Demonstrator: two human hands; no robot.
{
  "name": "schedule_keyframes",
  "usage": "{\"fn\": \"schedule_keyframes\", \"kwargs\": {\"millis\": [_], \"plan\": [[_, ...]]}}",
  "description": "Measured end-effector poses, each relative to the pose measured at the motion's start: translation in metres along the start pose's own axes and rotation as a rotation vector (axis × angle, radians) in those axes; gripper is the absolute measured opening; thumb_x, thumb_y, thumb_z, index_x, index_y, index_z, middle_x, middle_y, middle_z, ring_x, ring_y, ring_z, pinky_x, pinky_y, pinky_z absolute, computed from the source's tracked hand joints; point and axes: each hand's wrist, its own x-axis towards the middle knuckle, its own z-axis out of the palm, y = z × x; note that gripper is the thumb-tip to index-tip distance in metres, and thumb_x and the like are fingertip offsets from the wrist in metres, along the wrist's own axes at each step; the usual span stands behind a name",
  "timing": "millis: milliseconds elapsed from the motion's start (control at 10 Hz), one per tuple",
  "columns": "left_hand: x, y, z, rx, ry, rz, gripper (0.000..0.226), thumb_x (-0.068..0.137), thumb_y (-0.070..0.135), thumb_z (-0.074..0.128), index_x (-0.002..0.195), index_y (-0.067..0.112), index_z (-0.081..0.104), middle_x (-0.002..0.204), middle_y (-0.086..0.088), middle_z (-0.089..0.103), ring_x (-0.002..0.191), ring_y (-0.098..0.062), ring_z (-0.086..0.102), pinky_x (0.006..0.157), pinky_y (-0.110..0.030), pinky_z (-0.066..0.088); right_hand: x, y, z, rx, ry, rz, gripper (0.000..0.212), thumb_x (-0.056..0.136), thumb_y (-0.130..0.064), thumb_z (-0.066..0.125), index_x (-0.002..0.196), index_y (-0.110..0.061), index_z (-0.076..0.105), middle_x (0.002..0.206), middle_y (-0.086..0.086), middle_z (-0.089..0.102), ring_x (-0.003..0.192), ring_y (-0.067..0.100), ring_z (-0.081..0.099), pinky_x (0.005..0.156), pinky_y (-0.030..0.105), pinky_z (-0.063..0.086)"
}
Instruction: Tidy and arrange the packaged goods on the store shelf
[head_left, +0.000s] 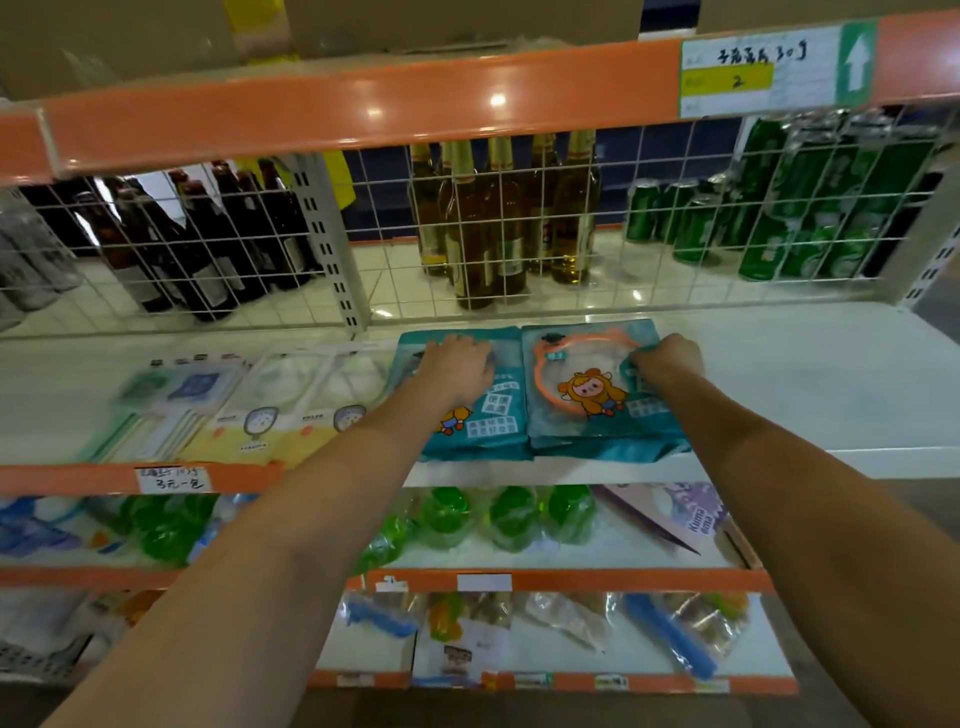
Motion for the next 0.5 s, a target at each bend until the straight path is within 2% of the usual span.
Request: {"fn": "schedule_keyframes", "kwargs": {"millis": [100,200,300,400,500], "plan": [[-0.004,-0.001,0.0,-0.001,-0.006,0.022,0.041,0.099,0.033,0.036,0.133,0.014,0.047,0.133,-0.012,0.051,0.123,-0.028,0.045,0.102,-0.045,0.036,-0.007,-0.002,0.001,-0.085,0.035,-0.016,0.038,0.09,-0.022,0.059,0.12,-0.001,0.053,0.121,0.017,0.054,0.108,0.032,0.055,0.074,0.032,0.044],[-0.006,-0.003,-0.002,0.004,-0.001,0.048,0.041,0.099,0.033,0.036,0.133,0.013,0.046,0.133,-0.012,0.051,0.123,-0.028,0.045,0.101,-0.044,0.037,-0.013,-0.003,0.003,-0.207,0.066,-0.004,0.044,0.089,-0.025,0.06,0.126,-0.003,0.05,0.126,0.017,0.051,0.117,0.033,0.048,0.092,0.038,0.044],[-0.006,-0.008,-0.007,-0.003,-0.012,0.062,0.041,0.098,0.032,0.037,0.134,0.013,0.046,0.133,-0.011,0.051,0.123,-0.028,0.044,0.098,-0.041,0.037,-0.026,-0.01,0.002,-0.439,0.14,-0.077,0.046,0.091,-0.025,0.055,0.132,-0.005,0.045,0.133,0.015,0.043,0.124,0.032,0.039,0.098,0.039,0.037],[-0.003,-0.013,-0.012,-0.012,0.016,0.082,0.041,0.098,0.034,0.038,0.133,0.014,0.048,0.133,-0.011,0.051,0.123,-0.029,0.044,0.097,-0.041,0.036,-0.037,-0.022,-0.001,-0.611,0.18,-0.264,0.044,0.094,-0.027,0.053,0.133,-0.008,0.046,0.136,0.013,0.044,0.126,0.031,0.037,0.1,0.038,0.036],[0.0,-0.019,-0.02,-0.017,0.033,0.083,0.042,0.098,0.039,0.039,0.135,0.018,0.046,0.135,-0.009,0.051,0.122,-0.028,0.046,0.099,-0.043,0.037,-0.043,-0.04,-0.002,-0.595,0.128,-0.383,0.041,0.095,-0.024,0.052,0.133,-0.011,0.048,0.136,0.011,0.047,0.129,0.028,0.038,0.103,0.039,0.035]]}}
